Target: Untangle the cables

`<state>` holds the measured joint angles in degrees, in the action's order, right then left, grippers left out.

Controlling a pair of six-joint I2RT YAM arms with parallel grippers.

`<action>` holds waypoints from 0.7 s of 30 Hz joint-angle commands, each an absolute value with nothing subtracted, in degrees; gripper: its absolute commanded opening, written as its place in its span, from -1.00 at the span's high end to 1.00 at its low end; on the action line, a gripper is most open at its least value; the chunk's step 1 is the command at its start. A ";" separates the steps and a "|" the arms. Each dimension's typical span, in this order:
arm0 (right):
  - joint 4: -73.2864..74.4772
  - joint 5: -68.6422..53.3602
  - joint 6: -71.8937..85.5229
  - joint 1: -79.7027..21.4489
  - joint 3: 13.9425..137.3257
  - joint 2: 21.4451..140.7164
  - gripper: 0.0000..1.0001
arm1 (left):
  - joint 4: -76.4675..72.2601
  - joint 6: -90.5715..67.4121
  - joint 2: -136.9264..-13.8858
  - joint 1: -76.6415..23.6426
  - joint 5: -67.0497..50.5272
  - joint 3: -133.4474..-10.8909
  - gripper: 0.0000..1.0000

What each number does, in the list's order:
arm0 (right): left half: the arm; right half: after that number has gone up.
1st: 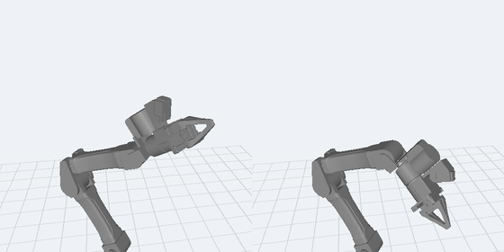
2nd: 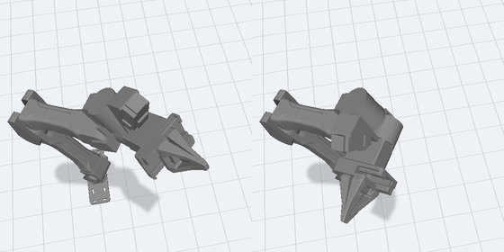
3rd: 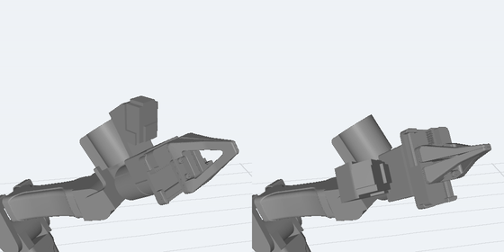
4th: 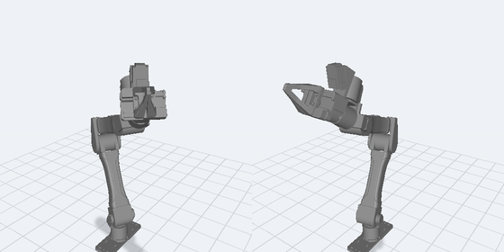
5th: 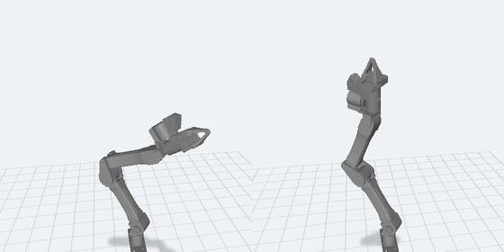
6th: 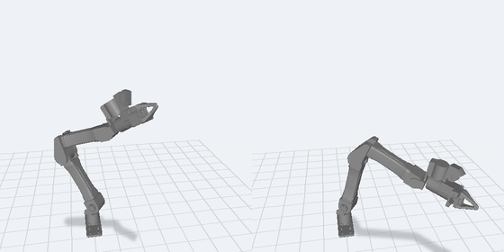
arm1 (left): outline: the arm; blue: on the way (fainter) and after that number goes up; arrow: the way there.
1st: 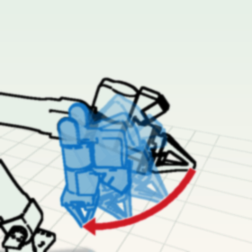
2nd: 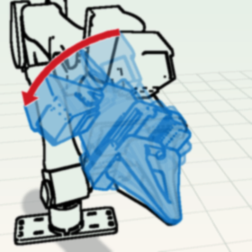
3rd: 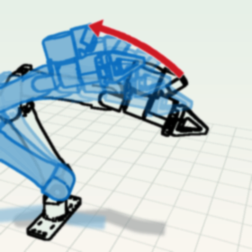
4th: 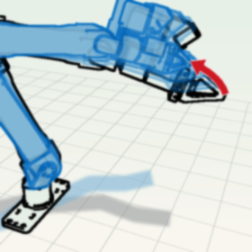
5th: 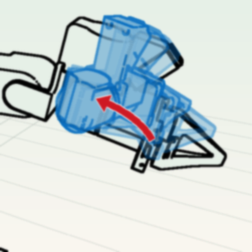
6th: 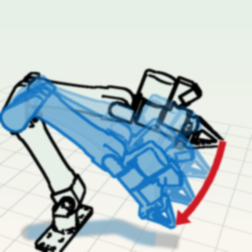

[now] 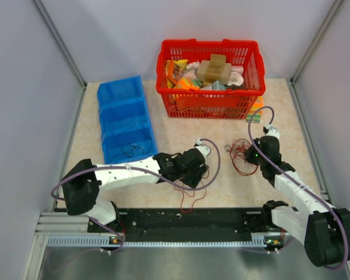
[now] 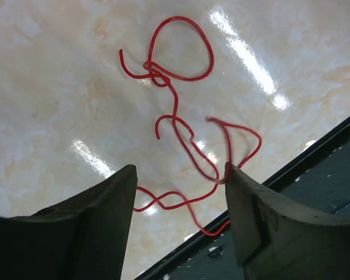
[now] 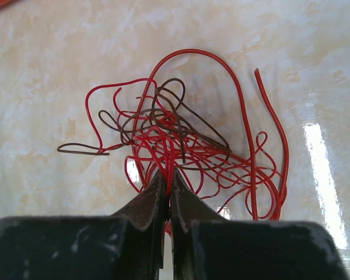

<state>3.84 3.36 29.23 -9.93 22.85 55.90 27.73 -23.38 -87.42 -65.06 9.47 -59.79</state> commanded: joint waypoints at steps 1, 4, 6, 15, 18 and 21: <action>0.79 2.90 29.71 -8.96 22.59 55.55 1.00 | 27.60 -24.79 -87.79 -66.01 12.30 -59.50 -0.71; 0.53 2.64 29.71 -8.96 22.50 55.55 1.00 | 27.42 -24.52 -90.60 -66.18 11.95 -60.03 -0.96; 0.44 2.46 29.71 -8.96 22.50 55.63 1.00 | 27.77 -24.96 -92.97 -66.27 12.04 -60.73 -0.96; 0.53 2.02 29.62 -8.88 22.41 55.63 1.00 | 26.19 -23.56 -102.03 -66.36 11.69 -65.82 -0.89; 0.53 1.85 29.62 -8.88 22.33 55.46 1.00 | 26.37 -23.55 -103.18 -66.80 11.78 -67.41 -0.46; 0.44 1.76 29.62 -8.88 22.33 55.37 1.00 | 25.58 -23.82 -102.13 -66.88 12.57 -66.45 -0.01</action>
